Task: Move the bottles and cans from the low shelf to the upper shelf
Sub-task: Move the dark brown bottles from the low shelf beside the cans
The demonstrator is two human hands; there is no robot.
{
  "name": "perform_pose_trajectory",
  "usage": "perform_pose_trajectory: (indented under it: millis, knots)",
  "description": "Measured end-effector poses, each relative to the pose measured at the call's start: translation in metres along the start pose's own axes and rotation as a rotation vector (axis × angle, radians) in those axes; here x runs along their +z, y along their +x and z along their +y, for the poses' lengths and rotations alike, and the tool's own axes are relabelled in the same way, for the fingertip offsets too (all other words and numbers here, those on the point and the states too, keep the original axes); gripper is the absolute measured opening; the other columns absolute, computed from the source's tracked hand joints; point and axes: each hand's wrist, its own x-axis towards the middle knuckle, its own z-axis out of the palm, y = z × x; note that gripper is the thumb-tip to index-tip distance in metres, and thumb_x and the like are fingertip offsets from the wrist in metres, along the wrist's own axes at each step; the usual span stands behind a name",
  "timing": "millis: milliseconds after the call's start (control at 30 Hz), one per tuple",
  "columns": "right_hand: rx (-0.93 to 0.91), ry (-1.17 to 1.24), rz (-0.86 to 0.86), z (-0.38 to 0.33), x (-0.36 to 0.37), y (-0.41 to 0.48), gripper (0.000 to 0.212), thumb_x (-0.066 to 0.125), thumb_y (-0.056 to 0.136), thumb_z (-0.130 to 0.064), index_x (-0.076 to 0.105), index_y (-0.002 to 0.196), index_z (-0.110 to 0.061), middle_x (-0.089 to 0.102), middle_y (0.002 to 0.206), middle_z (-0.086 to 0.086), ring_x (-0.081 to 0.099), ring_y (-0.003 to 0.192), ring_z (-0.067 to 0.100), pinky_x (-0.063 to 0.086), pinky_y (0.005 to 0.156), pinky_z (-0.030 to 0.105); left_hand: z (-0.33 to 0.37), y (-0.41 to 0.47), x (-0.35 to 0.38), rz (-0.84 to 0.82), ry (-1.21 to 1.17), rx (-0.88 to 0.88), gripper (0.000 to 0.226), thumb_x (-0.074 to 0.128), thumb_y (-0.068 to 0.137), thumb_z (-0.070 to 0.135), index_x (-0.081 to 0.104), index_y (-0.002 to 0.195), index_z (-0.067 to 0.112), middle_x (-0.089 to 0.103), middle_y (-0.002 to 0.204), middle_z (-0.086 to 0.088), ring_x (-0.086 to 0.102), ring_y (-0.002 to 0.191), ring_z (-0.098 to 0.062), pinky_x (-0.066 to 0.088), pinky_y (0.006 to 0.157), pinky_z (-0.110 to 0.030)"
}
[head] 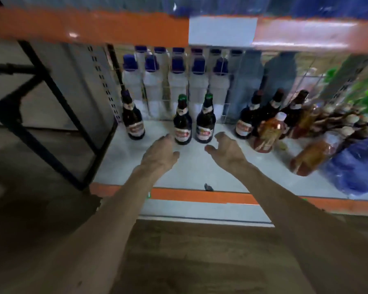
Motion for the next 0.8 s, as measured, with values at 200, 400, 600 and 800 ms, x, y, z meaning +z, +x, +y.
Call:
perform_pose_trajectory:
  millis: [200, 400, 600, 800]
  knots:
    - [-0.01, 0.117, 0.039, 0.007, 0.017, 0.02, 0.05, 0.058, 0.094, -0.029, 0.04, 0.136, -0.007, 0.053, 0.136, 0.015, 0.052, 0.121, 0.033, 0.045, 0.097, 0.041, -0.006, 0.025, 0.017, 0.062, -0.051, -0.02, 0.053, 0.059, 0.095, 0.025, 0.04, 0.142, 0.009, 0.049, 0.142, -0.012, 0.049, 0.127, -0.032, 0.042, 0.103, -0.043]
    - [-0.003, 0.168, 0.102, 0.001, -0.001, 0.079, 0.051, 0.061, 0.092, -0.028, 0.04, 0.134, -0.009, 0.055, 0.134, 0.014, 0.053, 0.118, 0.033, 0.044, 0.092, 0.038, 0.008, 0.086, 0.002, 0.132, -0.194, -0.015, 0.044, 0.063, 0.092, 0.023, 0.048, 0.132, 0.009, 0.056, 0.132, -0.013, 0.054, 0.121, -0.032, 0.046, 0.099, -0.041]
    - [-0.012, 0.243, 0.18, -0.007, -0.005, 0.135, 0.062, 0.064, 0.091, -0.026, 0.034, 0.143, -0.009, 0.049, 0.14, 0.015, 0.05, 0.125, 0.032, 0.043, 0.098, 0.039, 0.019, 0.14, 0.004, 0.246, -0.292, 0.024, 0.043, 0.063, 0.091, 0.021, 0.048, 0.131, 0.012, 0.057, 0.128, -0.009, 0.055, 0.116, -0.027, 0.042, 0.087, -0.03]
    - [-0.007, 0.303, 0.193, -0.013, 0.007, 0.164, 0.058, 0.065, 0.091, -0.026, 0.038, 0.14, -0.011, 0.055, 0.133, 0.014, 0.056, 0.116, 0.033, 0.048, 0.094, 0.041, 0.027, 0.163, 0.011, 0.287, -0.375, -0.03, 0.032, 0.067, 0.09, 0.022, 0.054, 0.116, 0.01, 0.065, 0.113, -0.01, 0.061, 0.1, -0.025, 0.043, 0.078, -0.029]
